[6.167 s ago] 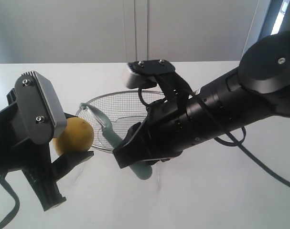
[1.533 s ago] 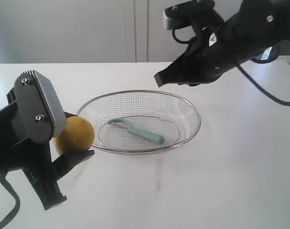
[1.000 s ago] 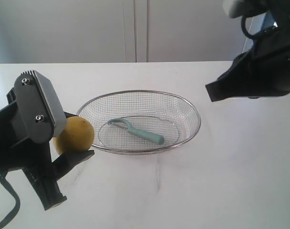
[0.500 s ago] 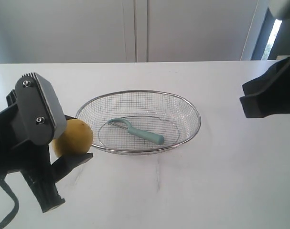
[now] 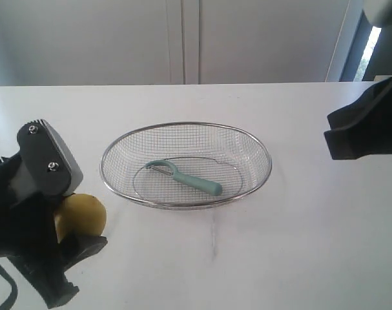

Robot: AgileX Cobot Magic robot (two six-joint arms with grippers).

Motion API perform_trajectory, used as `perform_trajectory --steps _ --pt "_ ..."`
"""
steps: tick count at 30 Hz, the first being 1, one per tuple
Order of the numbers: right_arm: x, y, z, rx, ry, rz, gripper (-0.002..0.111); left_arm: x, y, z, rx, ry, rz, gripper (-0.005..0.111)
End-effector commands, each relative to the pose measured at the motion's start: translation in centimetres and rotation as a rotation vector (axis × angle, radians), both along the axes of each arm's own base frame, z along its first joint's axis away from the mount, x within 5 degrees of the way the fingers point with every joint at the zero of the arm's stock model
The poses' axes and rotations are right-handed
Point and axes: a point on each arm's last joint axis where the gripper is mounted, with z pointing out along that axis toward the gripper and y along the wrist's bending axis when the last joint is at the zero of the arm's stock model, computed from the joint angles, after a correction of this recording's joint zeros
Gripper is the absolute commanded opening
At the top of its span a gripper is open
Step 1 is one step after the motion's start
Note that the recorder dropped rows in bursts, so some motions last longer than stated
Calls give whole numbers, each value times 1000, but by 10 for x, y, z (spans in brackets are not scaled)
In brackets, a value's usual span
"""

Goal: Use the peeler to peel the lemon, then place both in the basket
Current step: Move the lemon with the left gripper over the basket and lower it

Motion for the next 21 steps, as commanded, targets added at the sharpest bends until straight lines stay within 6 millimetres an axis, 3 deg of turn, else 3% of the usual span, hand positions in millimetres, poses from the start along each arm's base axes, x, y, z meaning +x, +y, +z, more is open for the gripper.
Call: perform_trajectory --steps 1,8,15,21 --pt "-1 -1 -1 -1 1 -3 0 3 -3 12 -29 126 123 0" --pt "-1 -1 -1 -1 1 -3 0 33 -31 33 137 333 244 0" --pt "-1 -1 -1 -1 1 -3 0 83 -79 54 116 344 295 0" --pt "-1 -1 -1 -1 1 -3 0 129 -93 47 178 421 382 0"
